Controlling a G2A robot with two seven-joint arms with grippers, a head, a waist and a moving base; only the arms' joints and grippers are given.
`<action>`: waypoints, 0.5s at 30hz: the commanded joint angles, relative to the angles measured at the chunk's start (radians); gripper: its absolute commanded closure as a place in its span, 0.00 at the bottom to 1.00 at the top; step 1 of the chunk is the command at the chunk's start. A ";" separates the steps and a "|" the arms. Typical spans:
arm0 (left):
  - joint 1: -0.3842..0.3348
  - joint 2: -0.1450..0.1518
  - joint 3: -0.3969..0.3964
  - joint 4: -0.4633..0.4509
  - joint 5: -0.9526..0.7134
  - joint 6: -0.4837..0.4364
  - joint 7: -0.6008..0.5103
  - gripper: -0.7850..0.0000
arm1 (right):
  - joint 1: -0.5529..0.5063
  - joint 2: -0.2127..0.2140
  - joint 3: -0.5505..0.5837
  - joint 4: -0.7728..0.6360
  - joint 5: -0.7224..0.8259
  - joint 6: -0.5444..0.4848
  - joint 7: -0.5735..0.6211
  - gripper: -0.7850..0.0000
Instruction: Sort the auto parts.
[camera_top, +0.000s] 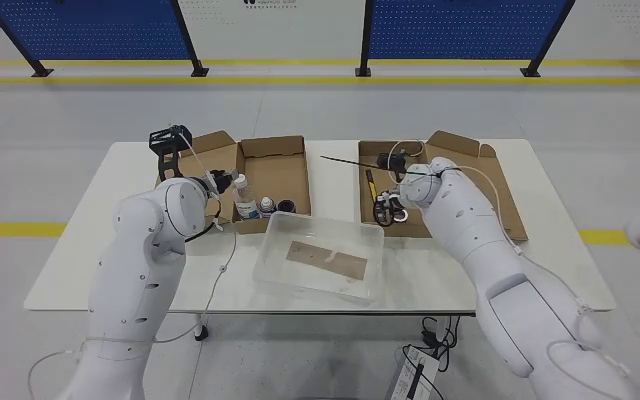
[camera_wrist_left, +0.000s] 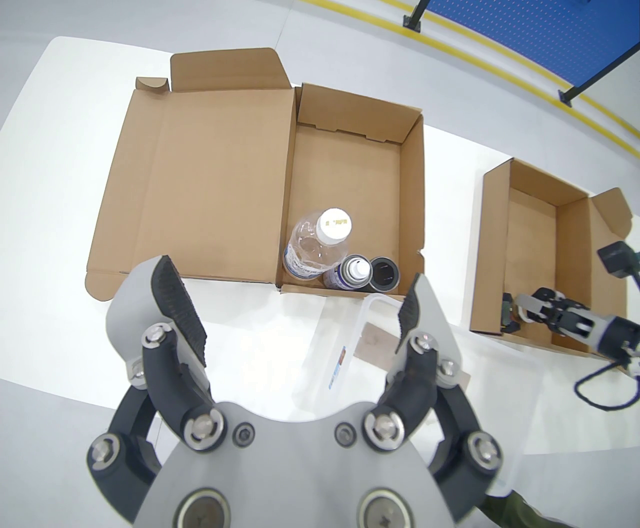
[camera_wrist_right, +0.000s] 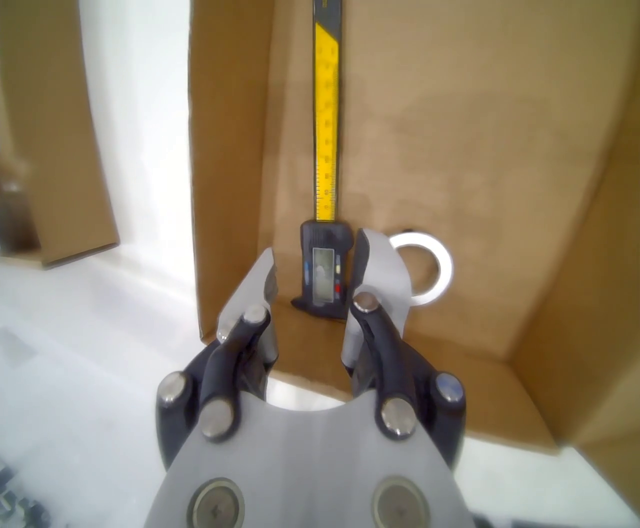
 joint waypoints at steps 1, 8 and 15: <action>0.000 0.000 0.000 0.000 0.000 0.000 0.000 0.00 | 0.001 -0.001 0.003 0.000 0.005 -0.001 -0.003 0.62; 0.000 0.000 0.000 0.000 0.000 0.000 0.000 0.00 | 0.005 0.013 0.041 -0.040 0.032 -0.014 -0.046 0.62; 0.000 0.000 0.000 0.000 0.000 0.000 0.000 0.00 | -0.051 0.065 0.131 -0.231 0.042 -0.009 -0.089 0.63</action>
